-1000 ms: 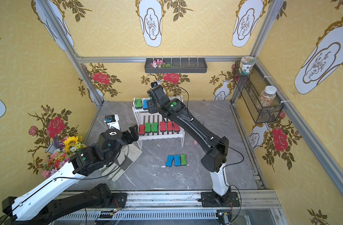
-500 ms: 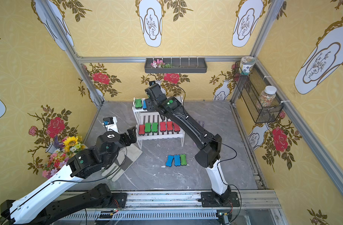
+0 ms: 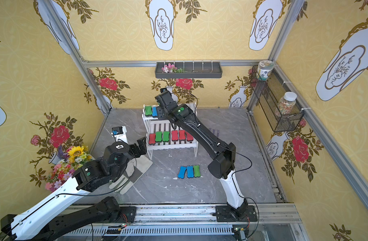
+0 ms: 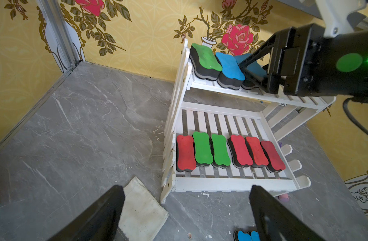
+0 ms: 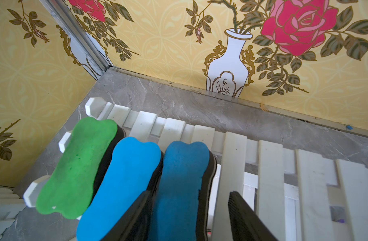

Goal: Remove the whiteboard erasers from the shelf
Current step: Pick up the whiteboard eraser from the shelf.

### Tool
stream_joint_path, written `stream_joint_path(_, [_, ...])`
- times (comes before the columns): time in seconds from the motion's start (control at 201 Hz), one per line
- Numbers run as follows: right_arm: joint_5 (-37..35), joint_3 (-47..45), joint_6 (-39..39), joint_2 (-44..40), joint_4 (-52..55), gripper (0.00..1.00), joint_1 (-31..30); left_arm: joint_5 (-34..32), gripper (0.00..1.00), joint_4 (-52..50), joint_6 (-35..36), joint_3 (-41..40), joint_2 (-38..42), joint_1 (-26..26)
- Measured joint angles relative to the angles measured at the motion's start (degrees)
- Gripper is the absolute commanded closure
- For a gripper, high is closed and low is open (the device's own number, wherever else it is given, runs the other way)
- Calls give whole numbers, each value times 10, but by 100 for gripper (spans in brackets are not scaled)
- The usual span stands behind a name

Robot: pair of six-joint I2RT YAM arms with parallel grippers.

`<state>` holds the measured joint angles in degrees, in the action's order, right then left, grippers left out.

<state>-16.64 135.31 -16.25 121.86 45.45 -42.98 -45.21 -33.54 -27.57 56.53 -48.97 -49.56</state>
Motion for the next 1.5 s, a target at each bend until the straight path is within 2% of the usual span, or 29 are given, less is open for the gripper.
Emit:
stream_joint_path(0.483, [-18,-24,-10,-24,2,36,18,5,1,9,1,-4,-8,0])
stream_joint_path(0.956, [-6,-27,0,-24,-5,32,16,12,1,10,2,-4,-21,3])
stream_joint_path(1.499, [15,-16,0,-13,-4,36,23,23,1,17,6,-7,-27,11])
